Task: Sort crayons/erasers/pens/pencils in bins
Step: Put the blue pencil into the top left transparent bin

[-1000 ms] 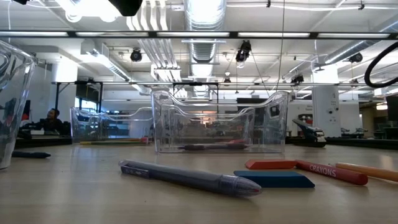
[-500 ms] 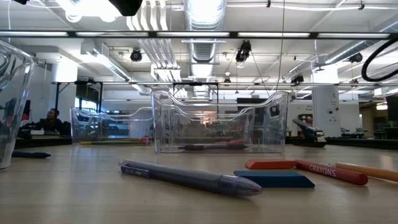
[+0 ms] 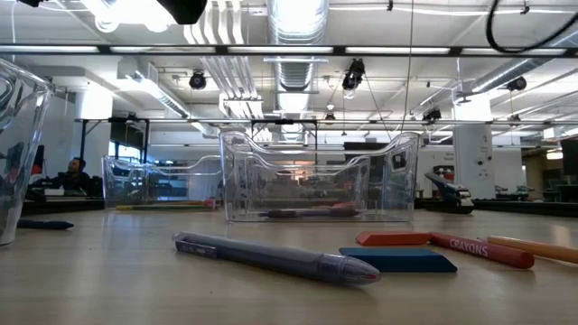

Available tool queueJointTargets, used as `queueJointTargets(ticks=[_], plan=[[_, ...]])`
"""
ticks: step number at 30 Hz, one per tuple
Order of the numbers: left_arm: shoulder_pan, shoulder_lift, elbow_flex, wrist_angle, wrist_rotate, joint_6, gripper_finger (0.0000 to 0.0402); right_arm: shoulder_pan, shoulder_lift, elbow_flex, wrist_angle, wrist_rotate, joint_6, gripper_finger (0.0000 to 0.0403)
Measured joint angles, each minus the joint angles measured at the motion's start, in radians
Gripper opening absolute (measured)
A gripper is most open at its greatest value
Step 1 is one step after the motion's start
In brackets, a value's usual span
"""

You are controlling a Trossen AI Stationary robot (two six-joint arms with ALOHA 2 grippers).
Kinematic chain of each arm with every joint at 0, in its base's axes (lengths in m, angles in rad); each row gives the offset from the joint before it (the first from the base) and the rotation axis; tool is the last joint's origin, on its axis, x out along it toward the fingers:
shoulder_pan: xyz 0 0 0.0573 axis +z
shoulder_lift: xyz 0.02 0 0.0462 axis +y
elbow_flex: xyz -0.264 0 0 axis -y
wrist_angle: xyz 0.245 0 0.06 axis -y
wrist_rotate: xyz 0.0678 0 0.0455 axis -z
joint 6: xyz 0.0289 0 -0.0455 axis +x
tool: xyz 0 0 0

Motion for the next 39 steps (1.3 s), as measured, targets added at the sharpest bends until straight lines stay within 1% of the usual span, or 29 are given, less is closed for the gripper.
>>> queueJointTargets(ticks=[5, 7, 12, 15, 17, 20, 23, 26, 28, 30, 33, 39], plan=[[0.002, 0.000, 0.000, 0.000, -0.001, 0.002, 0.0225, -0.016, -0.024, 0.049, 0.005, 0.272, -0.126, 0.0013], [0.004, 0.000, 0.000, 0.001, -0.008, 0.003, 0.0225, -0.030, -0.029, 0.065, 0.016, 0.382, -0.202, 0.0013], [0.010, 0.011, 0.002, 0.013, -0.034, 0.002, 0.0225, -0.096, -0.039, 0.097, 0.124, 0.618, -0.485, 0.0013], [0.015, 0.039, 0.002, 0.050, -0.045, 0.002, 0.0225, -0.162, -0.040, 0.106, 0.239, 0.691, -0.672, 0.0013], [0.024, 0.067, 0.003, 0.098, -0.046, 0.003, 0.0225, -0.214, -0.043, 0.104, 0.345, 0.704, -0.814, 0.0013], [0.039, 0.114, 0.009, 0.150, -0.050, 0.002, 0.0225, -0.292, -0.042, 0.093, 0.568, 0.696, -1.058, 0.0013], [0.055, 0.147, 0.028, 0.164, -0.050, -0.002, 0.0225, -0.367, -0.040, 0.084, 0.817, 0.617, -1.309, 0.0013], [0.067, 0.173, 0.046, 0.162, -0.049, -0.003, 0.0225, -0.428, -0.040, 0.083, 0.986, 0.544, -1.483, 0.0013], [0.070, 0.180, 0.052, 0.157, -0.049, -0.003, 0.0225, -0.457, -0.040, 0.083, 1.028, 0.538, -1.541, 0.0013], [0.073, 0.183, 0.056, 0.158, -0.049, -0.003, 0.0225, -0.483, -0.040, 0.083, 1.026, 0.526, -1.556, 0.0013], [0.077, 0.183, 0.055, 0.154, -0.049, -0.003, 0.0225, -0.513, -0.040, 0.083, 1.027, 0.488, -1.550, 0.0013], [0.087, 0.183, 0.055, 0.150, -0.049, -0.005, 0.0225, -0.533, -0.008, 0.081, 1.063, 0.456, -1.550, 0.0013]])
